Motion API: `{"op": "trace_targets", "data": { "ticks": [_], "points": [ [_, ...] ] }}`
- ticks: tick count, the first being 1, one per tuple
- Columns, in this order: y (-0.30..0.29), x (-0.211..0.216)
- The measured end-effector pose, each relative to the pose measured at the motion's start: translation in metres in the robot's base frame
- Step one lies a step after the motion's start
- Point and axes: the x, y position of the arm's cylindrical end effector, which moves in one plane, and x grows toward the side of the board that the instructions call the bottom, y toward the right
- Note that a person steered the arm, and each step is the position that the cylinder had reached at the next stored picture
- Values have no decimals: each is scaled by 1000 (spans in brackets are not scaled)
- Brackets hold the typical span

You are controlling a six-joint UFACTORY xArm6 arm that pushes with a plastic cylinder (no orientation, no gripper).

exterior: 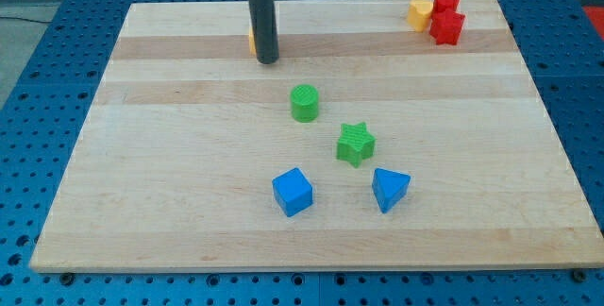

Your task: Push the blue triangle into the green star

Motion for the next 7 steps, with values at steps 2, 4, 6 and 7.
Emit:
{"op": "trace_targets", "data": {
  "ticks": [2,4,6,7],
  "points": [
    [-38,-29],
    [131,-35],
    [64,-49],
    [137,-57]
  ]
}}
